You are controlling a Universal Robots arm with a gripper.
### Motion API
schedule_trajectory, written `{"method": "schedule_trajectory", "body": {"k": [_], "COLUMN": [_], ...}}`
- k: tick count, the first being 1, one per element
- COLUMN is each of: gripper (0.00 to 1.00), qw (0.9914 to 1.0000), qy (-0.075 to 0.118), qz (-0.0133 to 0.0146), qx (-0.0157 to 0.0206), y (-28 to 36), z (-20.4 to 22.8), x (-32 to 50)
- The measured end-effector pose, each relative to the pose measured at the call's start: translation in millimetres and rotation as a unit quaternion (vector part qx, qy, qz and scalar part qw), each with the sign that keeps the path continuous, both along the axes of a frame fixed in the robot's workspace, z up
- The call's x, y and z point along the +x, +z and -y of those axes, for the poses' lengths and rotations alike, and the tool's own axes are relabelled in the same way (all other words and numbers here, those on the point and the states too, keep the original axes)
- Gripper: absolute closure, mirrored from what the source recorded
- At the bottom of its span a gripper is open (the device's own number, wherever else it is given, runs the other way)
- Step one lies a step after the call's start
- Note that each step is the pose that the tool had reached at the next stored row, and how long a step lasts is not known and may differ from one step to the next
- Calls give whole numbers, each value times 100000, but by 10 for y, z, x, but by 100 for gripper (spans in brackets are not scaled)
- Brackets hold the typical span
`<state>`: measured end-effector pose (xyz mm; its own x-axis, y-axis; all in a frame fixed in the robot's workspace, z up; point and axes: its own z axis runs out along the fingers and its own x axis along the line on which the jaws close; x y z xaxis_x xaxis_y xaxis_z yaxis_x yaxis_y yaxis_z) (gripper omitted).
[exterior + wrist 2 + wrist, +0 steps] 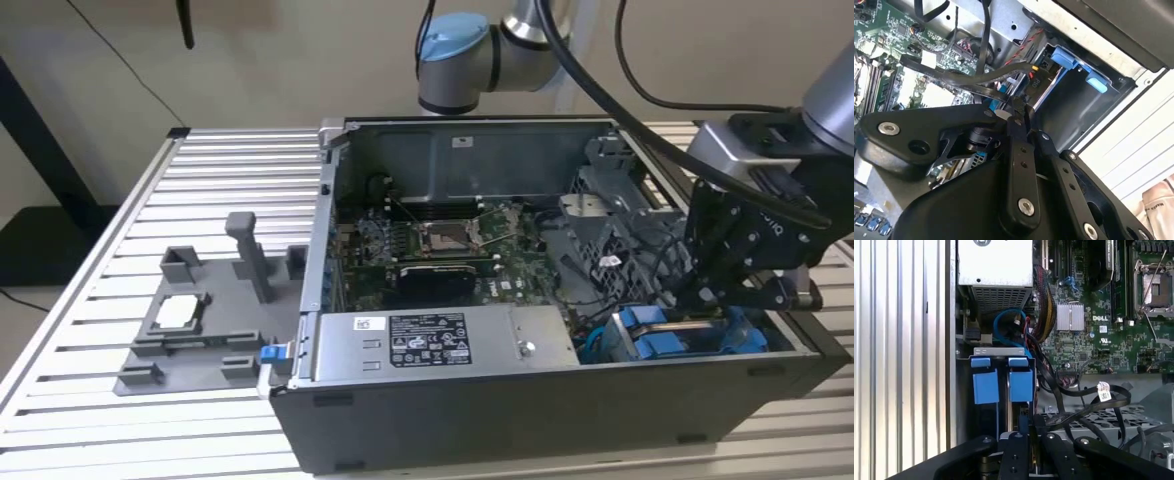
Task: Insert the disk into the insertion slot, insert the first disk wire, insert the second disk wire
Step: 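Insert the second disk wire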
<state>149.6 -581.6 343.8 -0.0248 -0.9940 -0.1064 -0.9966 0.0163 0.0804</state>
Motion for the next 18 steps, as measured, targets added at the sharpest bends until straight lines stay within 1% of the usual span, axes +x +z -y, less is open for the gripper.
{"method": "schedule_trajectory", "body": {"k": [3,4,6,8,11,13,18], "gripper": [84,84,84,84,84,84,84], "qw": [99996,99994,99991,99989,99988,99988,99987], "qy": [-1,-2,-1,3,5,4,5], "qz": [834,1074,1282,1374,1398,1392,1434], "qx": [-161,-225,-406,-578,-736,-746,-749], "y": [-3,-5,-10,-18,-40,-52,-57], "z": [-1,-2,-3,-4,-6,-6,-6], "x": [0,-2,-4,-7,-12,-15,-43]}}
